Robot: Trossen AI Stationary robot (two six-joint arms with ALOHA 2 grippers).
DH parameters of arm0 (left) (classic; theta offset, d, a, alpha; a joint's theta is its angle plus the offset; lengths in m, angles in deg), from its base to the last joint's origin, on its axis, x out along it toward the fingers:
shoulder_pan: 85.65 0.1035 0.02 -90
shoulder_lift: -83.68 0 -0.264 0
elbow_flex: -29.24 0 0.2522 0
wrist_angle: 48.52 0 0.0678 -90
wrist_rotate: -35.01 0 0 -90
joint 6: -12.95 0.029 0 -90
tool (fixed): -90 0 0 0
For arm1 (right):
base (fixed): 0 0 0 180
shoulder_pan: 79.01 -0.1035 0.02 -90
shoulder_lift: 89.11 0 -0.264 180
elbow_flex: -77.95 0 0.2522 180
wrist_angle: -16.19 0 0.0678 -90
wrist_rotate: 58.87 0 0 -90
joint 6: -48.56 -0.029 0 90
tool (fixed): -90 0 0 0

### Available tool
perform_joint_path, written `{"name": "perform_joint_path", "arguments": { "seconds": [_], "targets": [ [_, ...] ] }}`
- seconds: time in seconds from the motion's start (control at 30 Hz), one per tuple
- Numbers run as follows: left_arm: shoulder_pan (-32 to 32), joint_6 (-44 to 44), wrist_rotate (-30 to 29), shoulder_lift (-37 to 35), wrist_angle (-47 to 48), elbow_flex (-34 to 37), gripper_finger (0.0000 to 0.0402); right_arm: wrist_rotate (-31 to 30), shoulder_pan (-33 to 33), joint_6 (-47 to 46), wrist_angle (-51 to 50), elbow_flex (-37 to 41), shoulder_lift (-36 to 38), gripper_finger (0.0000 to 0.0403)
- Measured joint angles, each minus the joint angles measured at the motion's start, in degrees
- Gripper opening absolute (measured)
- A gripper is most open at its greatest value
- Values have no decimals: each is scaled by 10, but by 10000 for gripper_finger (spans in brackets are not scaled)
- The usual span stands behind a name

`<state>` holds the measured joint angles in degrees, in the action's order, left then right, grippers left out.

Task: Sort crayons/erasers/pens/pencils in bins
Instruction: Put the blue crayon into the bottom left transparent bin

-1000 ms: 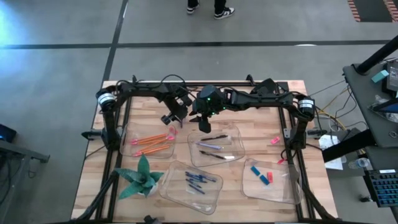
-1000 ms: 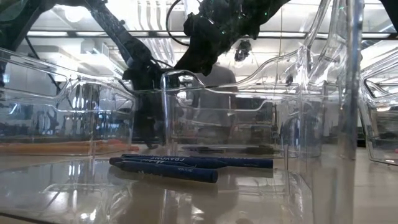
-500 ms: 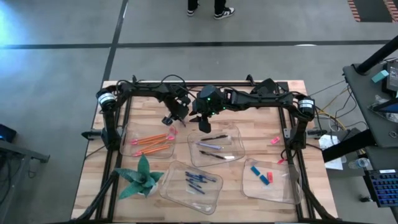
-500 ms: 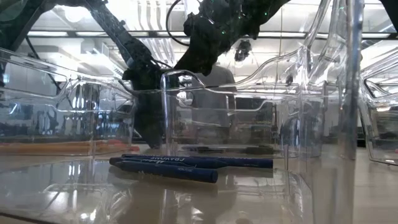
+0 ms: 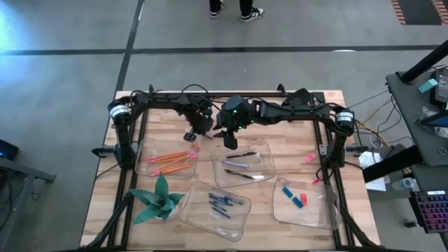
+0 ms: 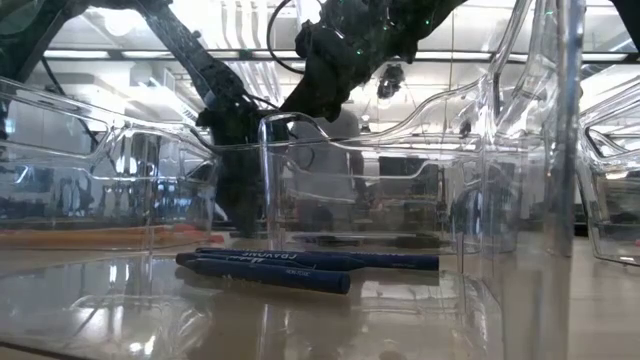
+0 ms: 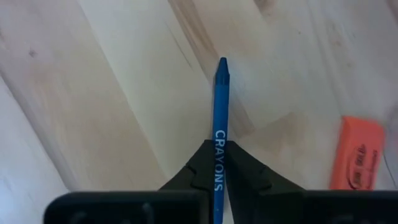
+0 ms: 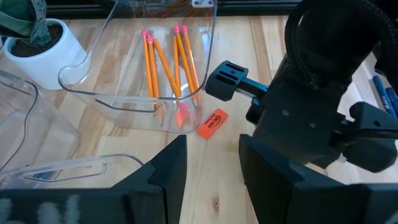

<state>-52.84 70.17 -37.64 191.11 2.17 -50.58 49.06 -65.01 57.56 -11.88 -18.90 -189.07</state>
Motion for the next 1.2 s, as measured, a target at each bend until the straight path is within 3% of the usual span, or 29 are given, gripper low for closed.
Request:
{"name": "perform_joint_path", "arguments": {
  "seconds": [0.43,0.77,1.2],
  "targets": [
    [16,-29,2,-6,31,1,2,0,0,0,0,0,0,137],
    [74,-32,5,-8,33,2,2,0,0,0,22,0,0,137],
    [92,-156,-1,-66,27,2,2,0,-4,1,53,0,0,137]
  ]
}}
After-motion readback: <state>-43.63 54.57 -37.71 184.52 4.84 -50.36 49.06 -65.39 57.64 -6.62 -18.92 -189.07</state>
